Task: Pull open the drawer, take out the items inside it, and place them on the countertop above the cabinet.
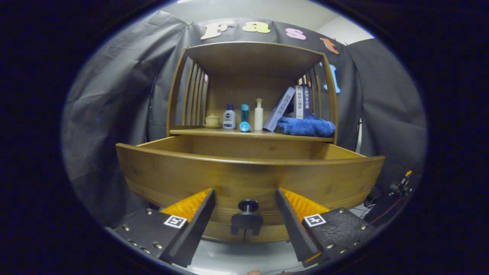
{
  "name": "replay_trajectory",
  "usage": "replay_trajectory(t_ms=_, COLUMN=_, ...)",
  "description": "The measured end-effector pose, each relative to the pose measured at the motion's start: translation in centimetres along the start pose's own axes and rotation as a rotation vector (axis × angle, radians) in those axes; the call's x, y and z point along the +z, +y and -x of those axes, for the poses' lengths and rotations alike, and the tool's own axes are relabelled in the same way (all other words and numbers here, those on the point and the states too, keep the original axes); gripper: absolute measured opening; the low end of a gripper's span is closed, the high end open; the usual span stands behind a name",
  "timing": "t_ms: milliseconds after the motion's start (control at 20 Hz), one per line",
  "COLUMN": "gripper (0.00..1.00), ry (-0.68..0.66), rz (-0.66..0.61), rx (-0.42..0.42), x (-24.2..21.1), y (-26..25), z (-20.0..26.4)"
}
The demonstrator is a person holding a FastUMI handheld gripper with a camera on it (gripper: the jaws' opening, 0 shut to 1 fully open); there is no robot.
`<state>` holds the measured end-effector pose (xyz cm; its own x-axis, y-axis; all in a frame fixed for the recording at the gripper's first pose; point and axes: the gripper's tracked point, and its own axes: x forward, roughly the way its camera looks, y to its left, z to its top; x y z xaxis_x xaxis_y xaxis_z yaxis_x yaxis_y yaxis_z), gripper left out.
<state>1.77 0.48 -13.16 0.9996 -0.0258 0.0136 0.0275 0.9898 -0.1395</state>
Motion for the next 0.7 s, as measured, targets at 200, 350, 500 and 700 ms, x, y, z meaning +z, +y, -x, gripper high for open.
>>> replay_trajectory(t_ms=200, gripper=0.99, ry=-0.037, rz=-0.056, rx=0.014, x=-0.1, y=0.2, z=-1.4)
replay_trajectory(t_ms=350, gripper=0.99, ry=-0.068, rz=-0.059, rx=0.016, x=0.1, y=0.1, z=-2.9)
replay_trajectory(t_ms=500, gripper=0.99, ry=-0.115, rz=-0.06, rx=0.015, x=0.8, y=0.1, z=-4.6)
replay_trajectory(t_ms=700, gripper=0.99, ry=-0.171, rz=-0.104, rx=0.012, x=1.4, y=0.4, z=-6.4)
